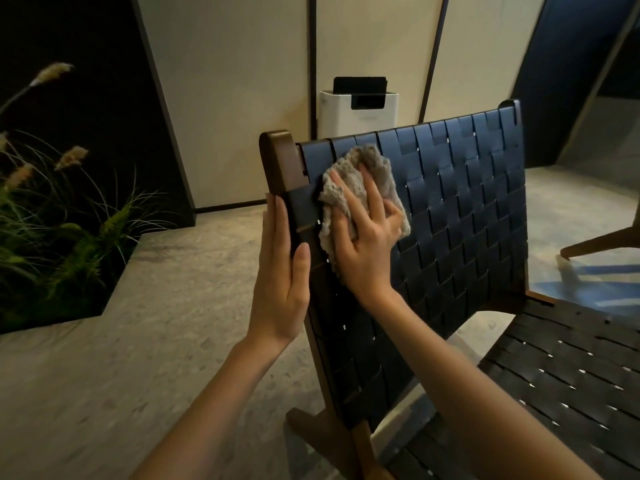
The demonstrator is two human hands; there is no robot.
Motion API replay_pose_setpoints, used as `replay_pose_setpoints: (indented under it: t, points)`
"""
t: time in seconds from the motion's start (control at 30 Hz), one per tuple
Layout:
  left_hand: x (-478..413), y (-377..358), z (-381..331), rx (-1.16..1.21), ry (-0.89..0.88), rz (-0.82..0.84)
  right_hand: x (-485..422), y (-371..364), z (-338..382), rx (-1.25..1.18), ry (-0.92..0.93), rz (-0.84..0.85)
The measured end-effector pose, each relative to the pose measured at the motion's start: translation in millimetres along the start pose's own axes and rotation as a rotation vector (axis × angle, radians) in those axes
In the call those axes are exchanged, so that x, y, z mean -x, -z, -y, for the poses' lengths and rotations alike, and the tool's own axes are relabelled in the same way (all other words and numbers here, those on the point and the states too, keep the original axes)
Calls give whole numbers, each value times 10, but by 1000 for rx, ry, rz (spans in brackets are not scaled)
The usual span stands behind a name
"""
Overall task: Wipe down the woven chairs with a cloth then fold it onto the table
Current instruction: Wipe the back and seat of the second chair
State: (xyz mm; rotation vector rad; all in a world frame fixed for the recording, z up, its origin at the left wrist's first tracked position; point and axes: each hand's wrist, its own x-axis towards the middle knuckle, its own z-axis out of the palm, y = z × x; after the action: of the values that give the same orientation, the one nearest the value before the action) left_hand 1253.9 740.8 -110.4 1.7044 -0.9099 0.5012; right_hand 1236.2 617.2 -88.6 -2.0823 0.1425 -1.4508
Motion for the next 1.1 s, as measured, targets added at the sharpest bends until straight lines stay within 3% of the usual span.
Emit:
replay_pose_setpoints:
  t: [0.17, 0.33, 0.6, 0.67, 0.83, 0.9, 0.97, 1.03, 1.1]
  points:
    - [160, -10, 86, -150, -28, 75, 459, 123, -226, 81, -50, 57]
    - [230, -87, 126, -344, -196, 62, 1081, 259, -563, 136, -79, 66]
    - [246, -138, 85, -517, -218, 21, 2029, 591, -915, 146, -412, 250]
    - [231, -120, 71, -547, -229, 21, 1882, 647, -843, 117, -439, 210]
    - [174, -106, 4, -628, -257, 5, 755, 593, -480, 13, -298, -115]
    - [122, -116, -45, -670, -261, -5, 147, 508, -335, 45, -176, -89]
    - [65, -126, -87, -703, -268, -11, -337, 354, -259, 154, -100, 75]
    - [27, -127, -114, -731, -279, -18, -566, 164, -269, 190, -137, 185]
    - [6, -123, -129, -752, -292, -19, -548, 22, -297, 173, -207, 122]
